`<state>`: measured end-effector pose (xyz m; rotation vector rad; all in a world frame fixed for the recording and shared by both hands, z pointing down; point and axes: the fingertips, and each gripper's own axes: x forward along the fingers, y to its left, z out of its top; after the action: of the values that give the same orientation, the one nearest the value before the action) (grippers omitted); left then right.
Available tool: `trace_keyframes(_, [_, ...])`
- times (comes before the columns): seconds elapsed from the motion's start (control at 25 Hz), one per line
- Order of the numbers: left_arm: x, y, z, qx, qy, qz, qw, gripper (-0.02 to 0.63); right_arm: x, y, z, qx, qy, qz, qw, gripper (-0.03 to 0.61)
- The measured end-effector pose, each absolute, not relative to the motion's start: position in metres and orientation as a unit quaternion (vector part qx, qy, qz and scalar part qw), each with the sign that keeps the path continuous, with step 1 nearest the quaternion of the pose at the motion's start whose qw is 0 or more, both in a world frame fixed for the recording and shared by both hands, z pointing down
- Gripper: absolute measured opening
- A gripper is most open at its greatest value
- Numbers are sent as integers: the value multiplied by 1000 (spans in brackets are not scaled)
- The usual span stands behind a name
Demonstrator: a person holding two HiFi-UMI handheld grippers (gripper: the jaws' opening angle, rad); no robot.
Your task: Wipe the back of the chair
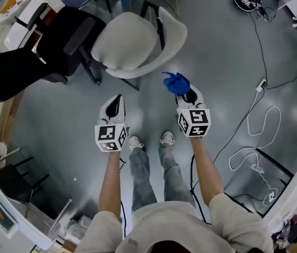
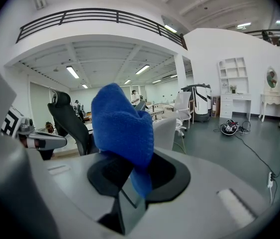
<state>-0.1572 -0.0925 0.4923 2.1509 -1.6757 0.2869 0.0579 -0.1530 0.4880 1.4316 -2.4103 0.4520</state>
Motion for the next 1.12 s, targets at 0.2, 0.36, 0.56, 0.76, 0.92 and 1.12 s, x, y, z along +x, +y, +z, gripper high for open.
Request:
trace_keyframes(0.2, [-164, -94, 526, 764, -604, 95, 204, 5, 50, -158, 518, 497, -840, 157, 149, 81])
trace_keyframes(0.36, [-167, -94, 549, 763, -606, 96, 202, 5, 43, -168, 537, 493, -843, 154, 151, 81])
trace_keyframes(0.56, [-171, -90, 570, 759, -611, 93, 203, 5, 28, -189, 547, 486, -850, 147, 145, 81])
trace_keyframes(0.76, [-164, -81, 591, 763, -603, 105, 207, 5, 16, -217, 553, 487, -852, 140, 135, 81])
trace_keyframes(0.92, [-165, -70, 608, 759, -603, 114, 218, 5, 10, -231, 557, 489, -852, 134, 131, 81])
trace_keyframes(1.12, [-169, -66, 621, 757, -601, 123, 226, 5, 9, -234, 572, 489, -851, 134, 135, 81])
